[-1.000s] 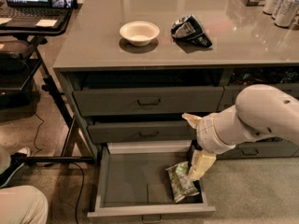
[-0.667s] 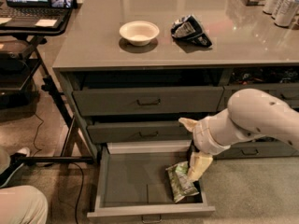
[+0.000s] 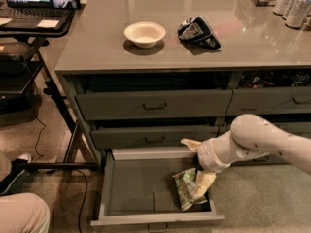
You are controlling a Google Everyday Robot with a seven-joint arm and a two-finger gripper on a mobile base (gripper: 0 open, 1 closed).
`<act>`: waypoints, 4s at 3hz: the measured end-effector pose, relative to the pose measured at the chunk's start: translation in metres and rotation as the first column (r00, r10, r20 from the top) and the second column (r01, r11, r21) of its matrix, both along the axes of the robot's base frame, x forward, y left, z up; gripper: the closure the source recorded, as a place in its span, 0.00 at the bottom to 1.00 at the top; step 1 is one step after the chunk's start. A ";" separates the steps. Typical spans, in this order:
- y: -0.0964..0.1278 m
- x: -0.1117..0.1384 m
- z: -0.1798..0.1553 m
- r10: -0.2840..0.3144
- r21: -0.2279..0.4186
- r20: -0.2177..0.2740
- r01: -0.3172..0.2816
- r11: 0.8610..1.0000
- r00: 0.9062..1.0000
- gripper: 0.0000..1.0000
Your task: Pick green jalapeno chip bag from bottom drawer and place on counter
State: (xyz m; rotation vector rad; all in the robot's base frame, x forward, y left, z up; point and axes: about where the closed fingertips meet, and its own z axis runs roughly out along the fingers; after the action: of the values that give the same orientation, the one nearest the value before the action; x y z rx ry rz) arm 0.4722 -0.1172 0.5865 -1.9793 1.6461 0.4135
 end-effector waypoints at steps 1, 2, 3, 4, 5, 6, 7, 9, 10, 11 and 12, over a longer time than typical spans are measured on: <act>-0.002 -0.006 -0.051 0.036 0.088 -0.005 -0.035 0.996 0.999 0.00; -0.005 -0.008 -0.110 0.049 0.134 0.012 -0.050 0.990 0.999 0.00; -0.005 -0.008 -0.110 0.049 0.134 0.012 -0.050 0.990 0.999 0.00; -0.005 -0.003 -0.119 0.028 0.103 0.006 -0.028 0.994 1.000 0.00; -0.005 0.010 -0.145 0.008 0.028 0.010 -0.008 1.000 1.000 0.00; -0.016 0.035 -0.191 -0.006 -0.044 0.021 0.007 0.999 1.000 0.00; -0.035 0.060 -0.241 -0.003 -0.090 0.034 0.006 0.996 0.999 0.00; -0.050 0.093 -0.309 -0.022 -0.096 0.076 0.030 0.995 0.997 0.00; -0.051 0.106 -0.343 -0.075 -0.140 0.097 0.088 0.986 0.992 0.00; -0.052 0.107 -0.348 -0.081 -0.132 0.092 0.093 0.987 0.992 0.00; -0.052 0.112 -0.366 -0.093 -0.156 0.088 0.106 0.982 0.992 0.00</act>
Offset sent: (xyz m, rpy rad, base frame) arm 0.0029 -0.0207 -0.1615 0.1652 -0.0679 0.0380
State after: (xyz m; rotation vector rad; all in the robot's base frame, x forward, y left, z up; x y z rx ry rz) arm 0.5847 -0.1697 0.2208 -1.9889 1.7662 0.1665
